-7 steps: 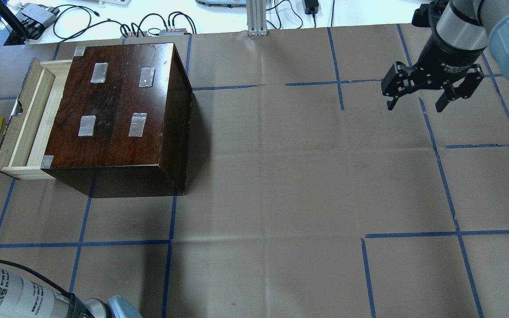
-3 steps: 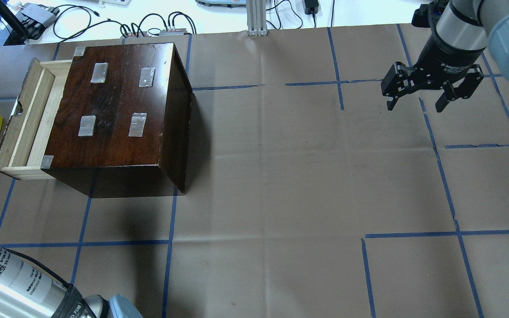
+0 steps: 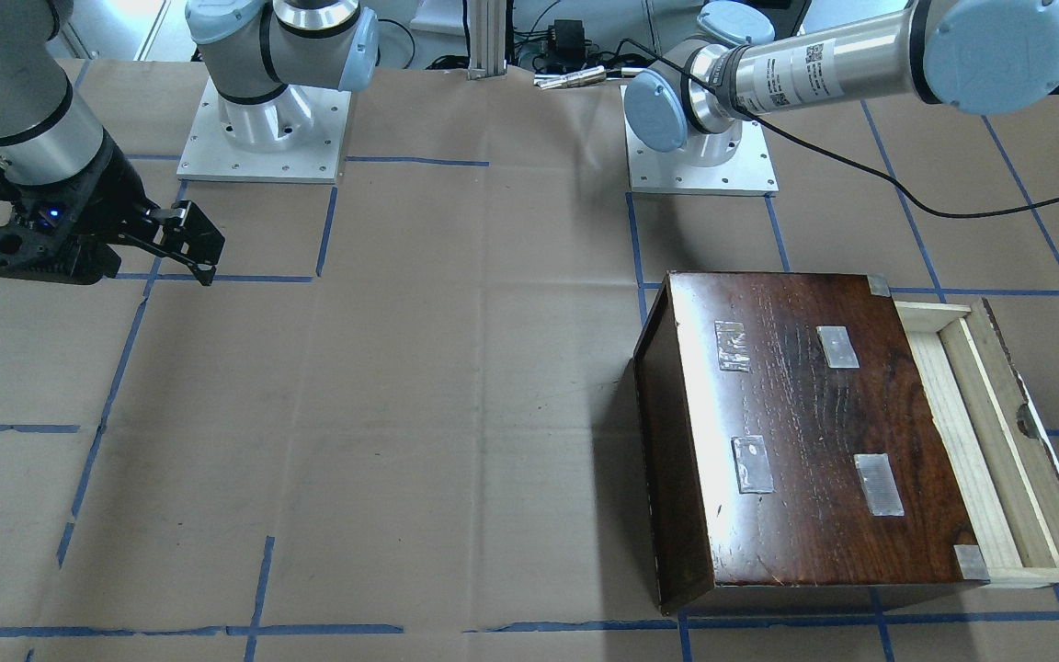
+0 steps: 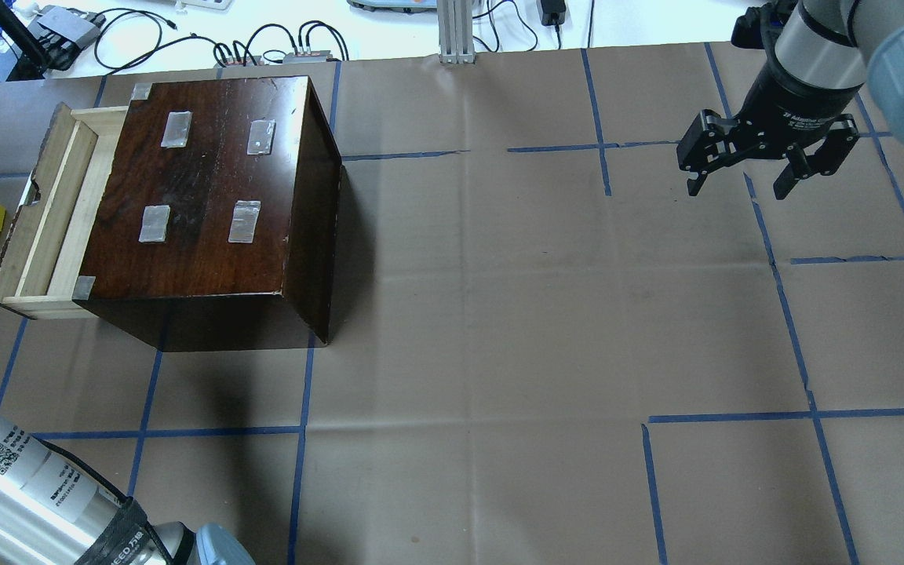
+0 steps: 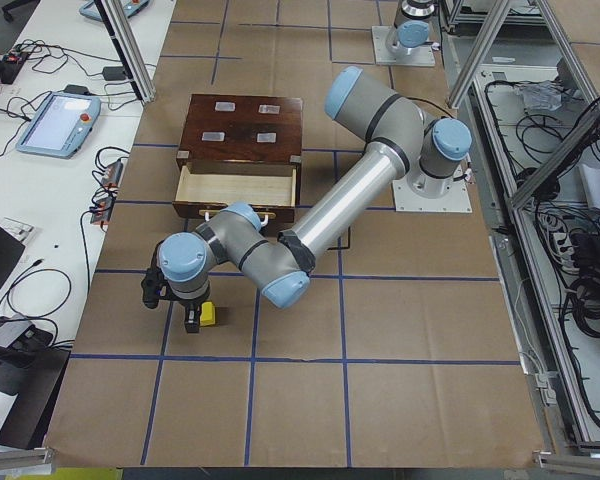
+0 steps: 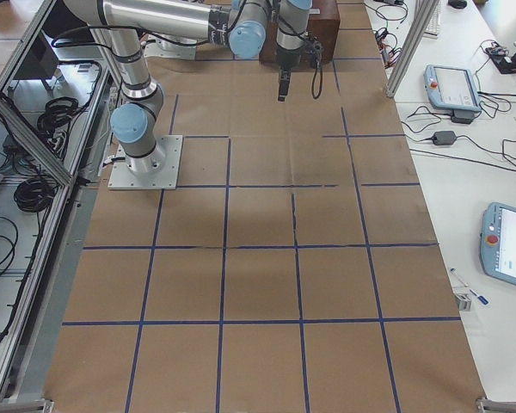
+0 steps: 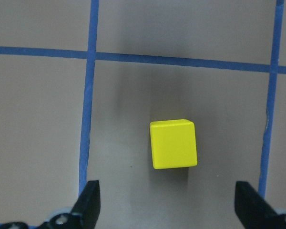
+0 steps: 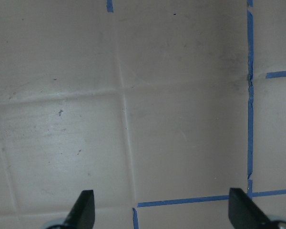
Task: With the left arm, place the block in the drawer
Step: 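Release the handle and move the left gripper over the yellow cube, then close the left gripper on the yellow cube and lift it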
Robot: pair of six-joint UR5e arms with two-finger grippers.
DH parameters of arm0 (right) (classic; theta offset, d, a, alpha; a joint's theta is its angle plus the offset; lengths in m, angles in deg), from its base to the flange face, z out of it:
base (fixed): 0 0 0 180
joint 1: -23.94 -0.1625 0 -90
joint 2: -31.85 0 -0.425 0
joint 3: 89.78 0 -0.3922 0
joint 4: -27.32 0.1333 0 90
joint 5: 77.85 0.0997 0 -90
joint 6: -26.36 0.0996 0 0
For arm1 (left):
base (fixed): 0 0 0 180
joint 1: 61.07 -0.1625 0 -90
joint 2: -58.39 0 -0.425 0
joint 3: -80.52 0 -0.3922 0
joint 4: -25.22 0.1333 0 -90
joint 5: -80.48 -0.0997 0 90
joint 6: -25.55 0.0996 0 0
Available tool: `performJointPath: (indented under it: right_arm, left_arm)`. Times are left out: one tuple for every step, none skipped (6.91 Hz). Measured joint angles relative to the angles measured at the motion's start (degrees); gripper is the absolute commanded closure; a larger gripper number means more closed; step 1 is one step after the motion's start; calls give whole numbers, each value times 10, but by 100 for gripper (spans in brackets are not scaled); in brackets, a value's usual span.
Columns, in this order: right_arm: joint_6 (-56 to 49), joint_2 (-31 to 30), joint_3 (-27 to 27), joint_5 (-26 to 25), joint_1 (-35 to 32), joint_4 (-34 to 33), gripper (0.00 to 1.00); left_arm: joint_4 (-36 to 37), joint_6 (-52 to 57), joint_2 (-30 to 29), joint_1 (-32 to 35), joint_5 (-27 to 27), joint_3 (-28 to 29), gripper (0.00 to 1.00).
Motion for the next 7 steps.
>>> performJointPath:
  right_arm:
    - [0,0,0,0,0,0,0]
    - [0,0,0,0,0,0,0]
    - [0,0,0,0,0,0,0]
    - [0,0,0,0,0,0,0]
    - [0,0,0,0,0,0,0]
    - [0,0,0,0,0,0,0]
    - [0,0,-1,0,0,0,0]
  left_arm:
    - [0,-2,-10,4,1,1,1]
    - [0,-6,-18,9,0,0,1]
    - [-1,-12,-25,15,-2,-2,1]
    - [-1,-16,-28,18,-5,-5,1]
    - [1,-18,-29,18,-7,-7,1]
    - [6,-18,-31,17,-9,-6,1]
    - [12,-19,-38,17,-9,-1,1]
